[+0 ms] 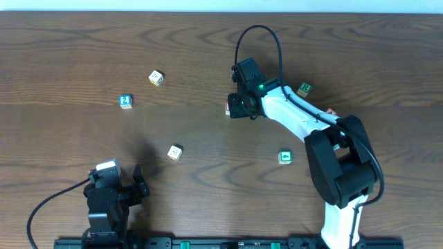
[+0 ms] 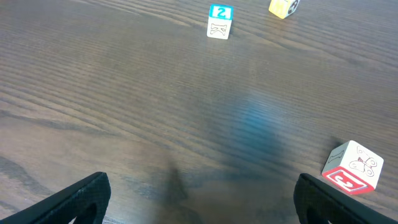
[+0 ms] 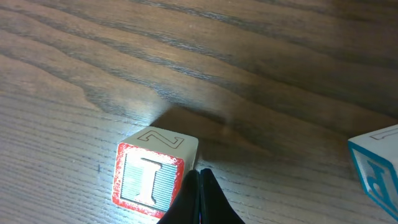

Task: Spell out Ai2
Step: 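Move the right gripper to the red-bordered A block and grasp it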

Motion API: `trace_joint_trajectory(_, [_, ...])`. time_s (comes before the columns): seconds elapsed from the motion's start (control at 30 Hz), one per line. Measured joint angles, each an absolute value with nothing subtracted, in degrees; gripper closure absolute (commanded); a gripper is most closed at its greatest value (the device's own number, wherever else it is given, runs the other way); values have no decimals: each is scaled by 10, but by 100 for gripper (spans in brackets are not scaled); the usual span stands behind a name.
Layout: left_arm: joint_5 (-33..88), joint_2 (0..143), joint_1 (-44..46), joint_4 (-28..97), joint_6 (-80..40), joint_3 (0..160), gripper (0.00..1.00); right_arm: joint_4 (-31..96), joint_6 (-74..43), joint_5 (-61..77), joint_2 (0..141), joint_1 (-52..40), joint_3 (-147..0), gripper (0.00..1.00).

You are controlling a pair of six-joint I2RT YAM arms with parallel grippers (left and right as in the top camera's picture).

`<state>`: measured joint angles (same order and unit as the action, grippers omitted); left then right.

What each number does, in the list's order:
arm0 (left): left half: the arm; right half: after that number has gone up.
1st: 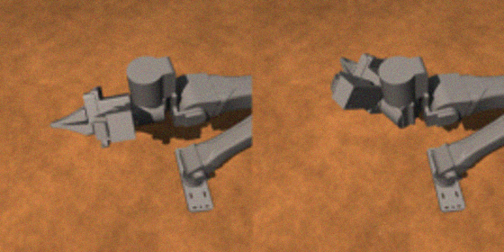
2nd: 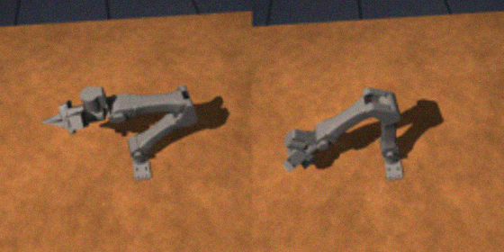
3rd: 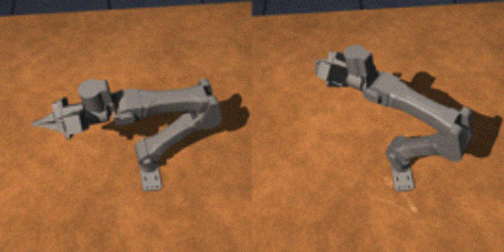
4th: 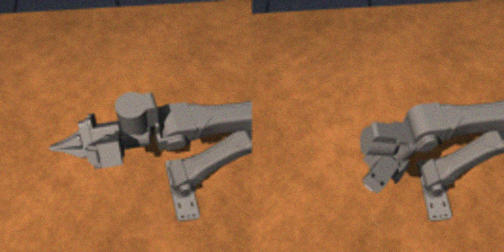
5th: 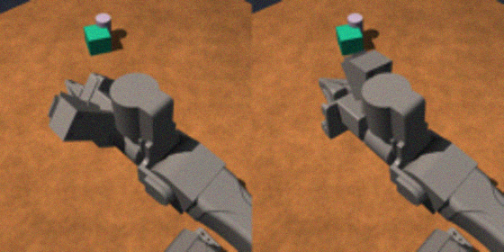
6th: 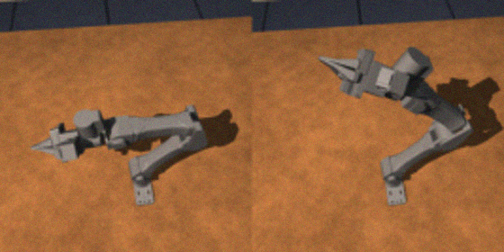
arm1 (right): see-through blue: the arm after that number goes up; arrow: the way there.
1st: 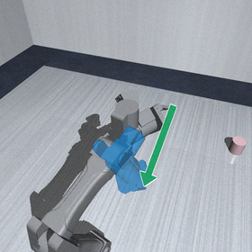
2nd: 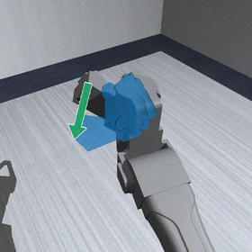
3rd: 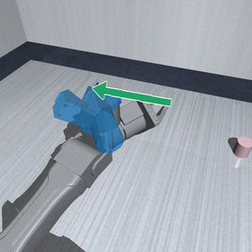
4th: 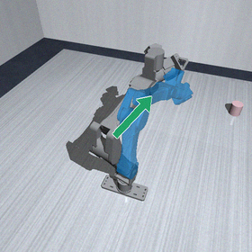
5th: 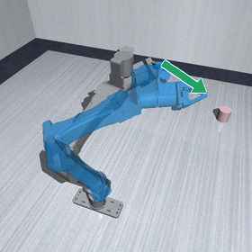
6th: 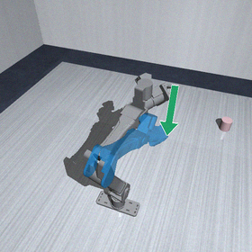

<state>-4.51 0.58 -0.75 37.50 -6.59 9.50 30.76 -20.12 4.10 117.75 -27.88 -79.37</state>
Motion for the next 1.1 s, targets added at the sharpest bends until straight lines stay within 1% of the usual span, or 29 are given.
trace_joint_trajectory(0.2, [-45,6,-8,375,-66,95,5,340,-204,25,1178,-279,-819,98])
trace_joint_trajectory(0.43, [-45,6,-8,375,-66,95,5,428,-203,-15,1166,-270,-984,99])
trace_joint_trajectory(0.57, [-45,6,-8,375,-66,95,5,487,-200,-27,1117,-240,-1040,99])
trace_joint_trajectory(0.67, [-45,6,-8,375,-66,95,5,565,-198,-41,1053,-188,-1052,98])
trace_joint_trajectory(0.8, [-45,6,-8,375,-66,95,5,640,-190,-65,1013,-133,-1052,98])
trace_joint_trajectory(0.9, [-45,6,-8,375,-66,95,5,660,-186,-87,993,-110,-1036,98])
trace_joint_trajectory(1.1, [-45,6,-8,375,-66,95,5,600,-184,-100,928,-75,-859,98])
